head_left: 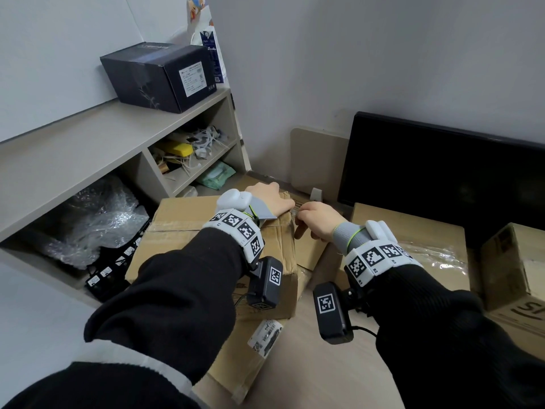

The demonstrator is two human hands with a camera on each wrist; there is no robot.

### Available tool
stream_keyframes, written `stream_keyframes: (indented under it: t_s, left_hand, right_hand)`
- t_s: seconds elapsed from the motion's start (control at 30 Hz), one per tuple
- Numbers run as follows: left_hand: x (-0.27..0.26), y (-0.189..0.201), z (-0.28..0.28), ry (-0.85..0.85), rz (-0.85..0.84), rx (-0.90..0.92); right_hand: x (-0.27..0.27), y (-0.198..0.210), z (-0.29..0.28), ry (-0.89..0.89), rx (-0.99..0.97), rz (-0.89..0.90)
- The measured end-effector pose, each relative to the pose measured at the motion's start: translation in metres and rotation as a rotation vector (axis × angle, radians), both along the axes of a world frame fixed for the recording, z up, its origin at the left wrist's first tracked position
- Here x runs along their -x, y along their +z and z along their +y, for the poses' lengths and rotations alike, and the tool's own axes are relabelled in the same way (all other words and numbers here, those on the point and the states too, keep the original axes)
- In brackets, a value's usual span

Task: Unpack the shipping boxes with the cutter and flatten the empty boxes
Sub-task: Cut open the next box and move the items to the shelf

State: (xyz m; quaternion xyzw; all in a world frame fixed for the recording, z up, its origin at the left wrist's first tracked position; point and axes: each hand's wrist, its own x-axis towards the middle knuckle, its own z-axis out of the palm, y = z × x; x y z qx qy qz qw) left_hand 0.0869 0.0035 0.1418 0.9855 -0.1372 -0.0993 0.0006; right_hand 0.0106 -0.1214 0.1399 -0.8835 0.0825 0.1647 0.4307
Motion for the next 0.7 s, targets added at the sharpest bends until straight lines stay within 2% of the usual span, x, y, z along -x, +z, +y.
stream_keyframes:
  t_s: [0.4, 0.6, 0.7]
  left_hand:
    - [-0.001, 0.0, -0.001, -0.003, -0.003, -0.023]
    - [-0.002, 0.0, -0.002, -0.01, 0.01, -0.043]
    - [-0.001, -0.001, -0.003, -0.008, 0.004, -0.045]
  right_hand:
    - [0.004, -0.005, 0.0, -0.037, -0.071, -0.003]
    - [0.004, -0.011, -0.004, -0.01, -0.173, 0.072]
    - [0.003, -0.014, -0.006, -0.033, -0.137, 0.038]
